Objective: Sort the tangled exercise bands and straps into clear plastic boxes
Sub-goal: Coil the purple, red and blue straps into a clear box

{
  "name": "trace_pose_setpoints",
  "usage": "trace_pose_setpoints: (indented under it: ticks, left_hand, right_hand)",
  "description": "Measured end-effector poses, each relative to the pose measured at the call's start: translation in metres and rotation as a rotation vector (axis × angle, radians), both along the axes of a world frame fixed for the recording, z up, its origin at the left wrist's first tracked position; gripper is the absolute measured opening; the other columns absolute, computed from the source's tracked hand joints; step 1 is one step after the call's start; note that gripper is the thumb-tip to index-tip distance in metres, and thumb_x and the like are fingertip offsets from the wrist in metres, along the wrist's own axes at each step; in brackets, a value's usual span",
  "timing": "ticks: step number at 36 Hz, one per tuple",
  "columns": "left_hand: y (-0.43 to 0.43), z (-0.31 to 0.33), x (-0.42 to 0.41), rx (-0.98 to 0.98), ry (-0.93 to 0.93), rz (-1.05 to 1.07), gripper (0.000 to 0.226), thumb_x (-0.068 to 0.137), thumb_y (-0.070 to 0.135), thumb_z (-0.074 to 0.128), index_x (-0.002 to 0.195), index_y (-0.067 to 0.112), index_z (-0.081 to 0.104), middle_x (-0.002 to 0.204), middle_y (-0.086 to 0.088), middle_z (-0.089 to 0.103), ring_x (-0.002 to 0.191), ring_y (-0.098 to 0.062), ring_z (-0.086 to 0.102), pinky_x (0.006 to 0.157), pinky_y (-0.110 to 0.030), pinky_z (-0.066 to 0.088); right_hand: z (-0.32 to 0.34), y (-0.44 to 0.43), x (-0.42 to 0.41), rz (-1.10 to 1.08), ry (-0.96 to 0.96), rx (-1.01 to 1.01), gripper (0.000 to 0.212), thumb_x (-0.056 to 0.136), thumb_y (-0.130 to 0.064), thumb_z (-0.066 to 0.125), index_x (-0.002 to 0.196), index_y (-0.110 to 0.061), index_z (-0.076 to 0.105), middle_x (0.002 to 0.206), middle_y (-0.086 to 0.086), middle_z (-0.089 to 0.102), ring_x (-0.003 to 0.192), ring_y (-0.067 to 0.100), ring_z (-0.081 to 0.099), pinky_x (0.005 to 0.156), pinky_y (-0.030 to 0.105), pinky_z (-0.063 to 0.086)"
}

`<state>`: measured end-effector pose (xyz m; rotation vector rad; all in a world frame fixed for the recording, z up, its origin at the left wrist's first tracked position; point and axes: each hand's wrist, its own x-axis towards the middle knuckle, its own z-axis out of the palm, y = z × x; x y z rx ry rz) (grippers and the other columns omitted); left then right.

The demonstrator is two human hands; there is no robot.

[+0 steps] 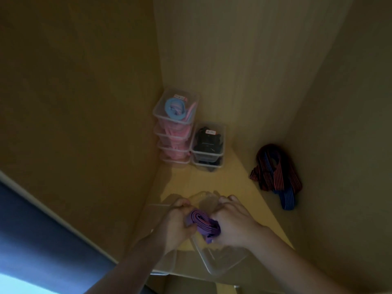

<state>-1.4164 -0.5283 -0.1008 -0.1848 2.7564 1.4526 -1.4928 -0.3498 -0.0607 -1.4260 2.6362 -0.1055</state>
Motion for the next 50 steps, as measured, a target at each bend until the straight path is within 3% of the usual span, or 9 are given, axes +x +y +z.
trace_pose_setpoints:
  ticks: [6,10,14,19,25,29,35,44,50]
  left_hand:
    - [0.006,0.006,-0.008,-0.037,0.017,0.041,0.027,0.072,0.021,0.059,0.094,0.015,0.073,0.101,0.009,0.052,0.096,-0.012,0.060,0.089,-0.026,0.049]
    - [0.011,-0.002,-0.013,-0.116,0.059,0.152,0.027,0.086,0.008,0.055,0.109,0.009,0.070,0.107,-0.002,0.055,0.096,-0.011,0.056,0.086,-0.005,0.034]
    - [0.019,0.001,-0.020,-0.130,0.083,0.184,0.021,0.094,0.004,0.051,0.108,0.001,0.065,0.107,0.001,0.046,0.094,-0.011,0.052,0.076,-0.008,0.030]
    - [0.025,0.003,-0.028,-0.115,0.125,0.202,0.025,0.095,-0.002,0.046,0.088,0.021,0.053,0.089,0.011,0.040,0.071,0.006,0.041,0.069,-0.006,0.033]
    - [0.022,-0.001,-0.032,-0.160,0.126,0.183,0.021,0.092,-0.002,0.049,0.108,-0.006,0.062,0.109,-0.006,0.049,0.095,-0.010,0.046,0.078,-0.009,0.029]
    - [0.025,0.003,-0.033,-0.173,0.196,0.176,0.025,0.092,-0.001,0.050,0.115,-0.001,0.060,0.107,0.001,0.048,0.096,-0.008,0.046,0.075,0.000,0.027]
    - [0.026,0.003,-0.041,-0.157,0.228,0.198,0.026,0.090,-0.005,0.050,0.114,-0.005,0.060,0.112,0.000,0.046,0.103,-0.013,0.050,0.086,-0.007,0.028]
    - [0.027,0.001,-0.056,-0.198,0.269,0.144,0.020,0.089,-0.003,0.050,0.105,-0.001,0.061,0.103,-0.003,0.054,0.089,-0.019,0.058,0.077,-0.020,0.040]
    - [0.020,0.002,-0.061,-0.354,0.337,0.063,0.016,0.075,0.006,0.060,0.088,0.010,0.068,0.106,-0.004,0.062,0.089,-0.022,0.062,0.077,-0.025,0.048]
  right_hand:
    - [0.005,-0.006,0.007,-0.029,0.033,0.052,0.032,0.066,-0.054,0.065,0.067,-0.023,0.056,0.063,-0.007,0.051,0.092,0.018,0.049,0.085,0.032,0.027]
    - [-0.004,-0.010,0.007,-0.094,0.056,0.001,0.032,0.065,-0.055,0.058,0.068,-0.022,0.059,0.062,-0.007,0.058,0.083,0.018,0.055,0.079,0.029,0.022]
    - [-0.008,-0.016,0.010,-0.139,0.056,-0.009,0.040,0.065,-0.060,0.050,0.062,-0.020,0.055,0.055,-0.005,0.053,0.070,0.020,0.054,0.076,0.029,0.021]
    - [-0.011,-0.017,0.013,-0.244,0.024,-0.022,0.037,0.066,-0.057,0.054,0.062,-0.021,0.058,0.056,-0.004,0.052,0.070,0.020,0.053,0.088,0.032,0.033]
    - [-0.025,-0.018,0.015,-0.305,0.091,-0.007,0.040,0.062,-0.062,0.057,0.054,-0.022,0.060,0.052,-0.005,0.056,0.070,0.019,0.055,0.088,0.035,0.033]
    - [-0.025,-0.014,0.013,-0.278,0.094,0.060,0.051,0.078,-0.060,0.054,0.096,-0.016,0.070,0.091,0.003,0.067,0.105,0.026,0.051,0.112,0.048,0.007]
    - [-0.014,-0.002,0.011,-0.194,-0.028,0.156,0.067,0.097,-0.051,0.037,0.147,-0.008,0.030,0.145,0.011,0.036,0.135,0.030,0.023,0.115,0.056,-0.011]
    - [-0.009,-0.001,0.005,-0.202,-0.048,0.237,0.066,0.100,-0.048,0.033,0.150,-0.006,0.023,0.148,0.012,0.030,0.139,0.033,0.017,0.115,0.058,-0.009]
    - [-0.009,0.015,-0.008,-0.212,-0.102,0.078,0.052,0.098,-0.049,0.036,0.136,-0.015,0.047,0.126,0.008,0.047,0.126,0.030,0.030,0.117,0.052,0.010]
